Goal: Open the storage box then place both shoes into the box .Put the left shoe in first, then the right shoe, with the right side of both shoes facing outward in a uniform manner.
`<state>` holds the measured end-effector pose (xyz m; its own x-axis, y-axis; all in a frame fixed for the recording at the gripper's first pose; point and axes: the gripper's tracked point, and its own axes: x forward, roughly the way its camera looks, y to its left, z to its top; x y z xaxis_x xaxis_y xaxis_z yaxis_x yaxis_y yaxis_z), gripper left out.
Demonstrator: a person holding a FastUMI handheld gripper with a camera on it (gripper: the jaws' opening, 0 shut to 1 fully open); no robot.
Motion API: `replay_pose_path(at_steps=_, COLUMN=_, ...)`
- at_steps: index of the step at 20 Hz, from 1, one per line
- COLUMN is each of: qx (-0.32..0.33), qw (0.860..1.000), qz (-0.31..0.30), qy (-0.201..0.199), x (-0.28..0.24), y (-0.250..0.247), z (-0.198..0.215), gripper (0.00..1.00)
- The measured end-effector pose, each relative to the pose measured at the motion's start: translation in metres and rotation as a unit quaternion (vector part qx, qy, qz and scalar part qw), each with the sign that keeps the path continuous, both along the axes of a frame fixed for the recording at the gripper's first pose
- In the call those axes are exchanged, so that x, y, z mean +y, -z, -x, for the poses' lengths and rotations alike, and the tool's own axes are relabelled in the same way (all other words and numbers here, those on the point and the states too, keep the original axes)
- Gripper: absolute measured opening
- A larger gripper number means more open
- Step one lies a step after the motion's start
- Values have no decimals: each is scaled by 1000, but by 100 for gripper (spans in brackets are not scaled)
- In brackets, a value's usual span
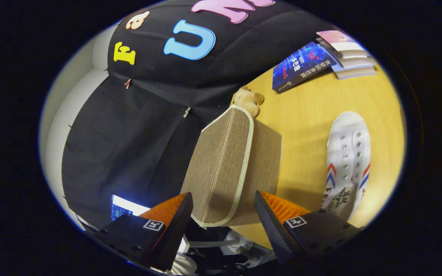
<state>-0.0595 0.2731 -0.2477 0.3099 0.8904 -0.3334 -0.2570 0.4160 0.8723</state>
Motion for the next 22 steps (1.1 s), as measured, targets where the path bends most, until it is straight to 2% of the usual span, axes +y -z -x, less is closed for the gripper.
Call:
replay_pose_path(at_steps=6, qx=69, qw=996, qz=-48, qy=-22, x=34, y=19, z=5, gripper=96)
replay_pose_path(at_steps=11, qx=115, qw=989, qz=-83, qy=-38, x=44, y=12, z=10, gripper=96)
replay_pose_path(at_steps=13, qx=136, qw=985, qz=-94, qy=-39, x=40, y=8, z=9, gripper=82)
replay_pose_path(at_steps=16, qx=158, qw=980, qz=-120, qy=-30, x=32, y=-9, z=8, gripper=80)
replay_pose_path(at_steps=18, qx=163, qw=977, qz=-132, qy=-28, x=29, y=-21, z=7, gripper=67)
replay_pose_path(at_steps=20, qx=175, qw=973, qz=-145, qy=-30, x=29, y=-33, z=8, gripper=67)
replay_pose_path(at_steps=22, qx=181, qw=970, qz=-157, qy=-28, x=30, y=-42, z=7, gripper=48)
